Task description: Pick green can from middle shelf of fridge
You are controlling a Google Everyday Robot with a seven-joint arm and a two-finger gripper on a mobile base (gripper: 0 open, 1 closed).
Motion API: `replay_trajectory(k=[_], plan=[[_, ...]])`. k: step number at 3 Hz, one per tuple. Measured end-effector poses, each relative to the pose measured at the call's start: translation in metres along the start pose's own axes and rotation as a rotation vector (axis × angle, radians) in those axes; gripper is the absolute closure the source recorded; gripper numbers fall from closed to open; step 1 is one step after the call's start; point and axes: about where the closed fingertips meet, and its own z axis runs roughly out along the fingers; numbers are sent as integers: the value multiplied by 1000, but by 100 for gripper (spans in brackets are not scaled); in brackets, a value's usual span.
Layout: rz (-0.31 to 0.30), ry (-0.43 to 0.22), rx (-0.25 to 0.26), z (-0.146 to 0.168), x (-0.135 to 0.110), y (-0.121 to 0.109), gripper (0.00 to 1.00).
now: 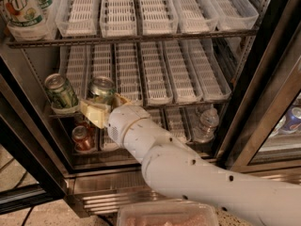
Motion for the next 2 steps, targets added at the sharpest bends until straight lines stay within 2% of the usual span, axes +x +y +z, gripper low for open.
replay_trajectory(k=[1, 2], plan=[[49, 19, -61, -4, 1, -20, 100], [56, 43, -76, -4, 10, -19, 100]])
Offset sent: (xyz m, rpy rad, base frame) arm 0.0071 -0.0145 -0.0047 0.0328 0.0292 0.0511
